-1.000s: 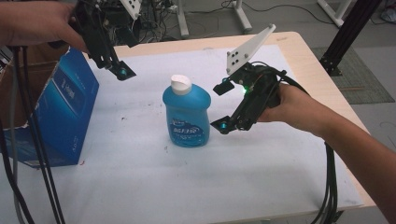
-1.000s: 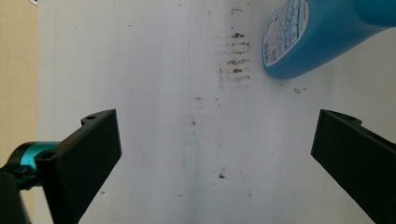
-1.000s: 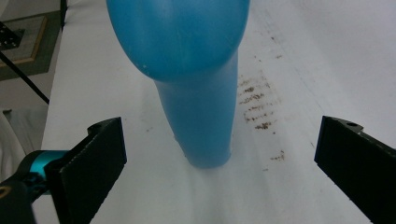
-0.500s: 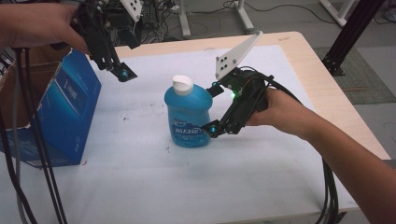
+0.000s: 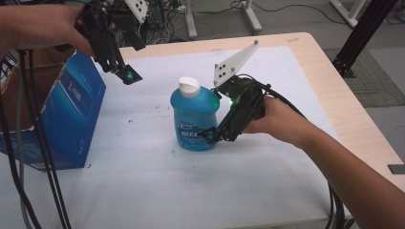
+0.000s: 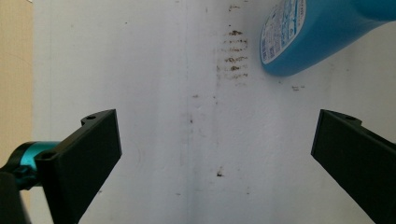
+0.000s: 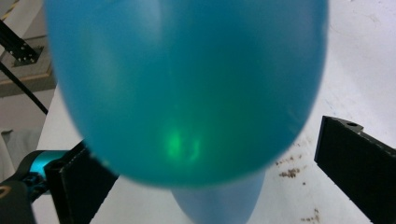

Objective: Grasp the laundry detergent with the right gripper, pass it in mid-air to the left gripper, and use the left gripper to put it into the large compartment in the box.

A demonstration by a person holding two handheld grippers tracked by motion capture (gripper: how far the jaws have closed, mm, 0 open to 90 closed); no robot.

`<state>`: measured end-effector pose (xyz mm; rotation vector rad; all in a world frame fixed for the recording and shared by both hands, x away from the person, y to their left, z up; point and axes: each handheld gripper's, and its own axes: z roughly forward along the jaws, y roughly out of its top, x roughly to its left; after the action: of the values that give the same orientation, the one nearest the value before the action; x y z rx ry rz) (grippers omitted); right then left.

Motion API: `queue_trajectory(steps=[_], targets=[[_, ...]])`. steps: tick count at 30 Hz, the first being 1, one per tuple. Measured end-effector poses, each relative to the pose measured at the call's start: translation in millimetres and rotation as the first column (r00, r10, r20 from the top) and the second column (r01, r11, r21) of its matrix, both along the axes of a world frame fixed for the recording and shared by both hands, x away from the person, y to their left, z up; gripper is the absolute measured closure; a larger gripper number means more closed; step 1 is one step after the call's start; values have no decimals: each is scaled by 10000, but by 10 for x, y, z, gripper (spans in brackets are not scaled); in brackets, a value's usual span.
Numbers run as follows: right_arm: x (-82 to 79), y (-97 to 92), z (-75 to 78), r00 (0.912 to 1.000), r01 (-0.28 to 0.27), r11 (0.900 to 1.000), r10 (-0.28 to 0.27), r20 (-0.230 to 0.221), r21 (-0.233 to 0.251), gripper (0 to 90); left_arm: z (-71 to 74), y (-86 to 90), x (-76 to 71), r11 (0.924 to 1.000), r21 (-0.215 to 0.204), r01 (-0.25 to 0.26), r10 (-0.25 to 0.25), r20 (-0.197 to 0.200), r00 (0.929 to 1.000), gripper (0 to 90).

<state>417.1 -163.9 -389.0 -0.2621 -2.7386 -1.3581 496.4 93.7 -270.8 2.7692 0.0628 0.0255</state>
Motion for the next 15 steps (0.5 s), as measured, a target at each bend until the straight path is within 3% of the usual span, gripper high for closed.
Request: queue_trajectory(steps=[15], targets=[[-9,106,-142,9997,-215,9983,218,-53,549,33,-5,20,1,9999,-90,-45,44,-38,10000,16]])
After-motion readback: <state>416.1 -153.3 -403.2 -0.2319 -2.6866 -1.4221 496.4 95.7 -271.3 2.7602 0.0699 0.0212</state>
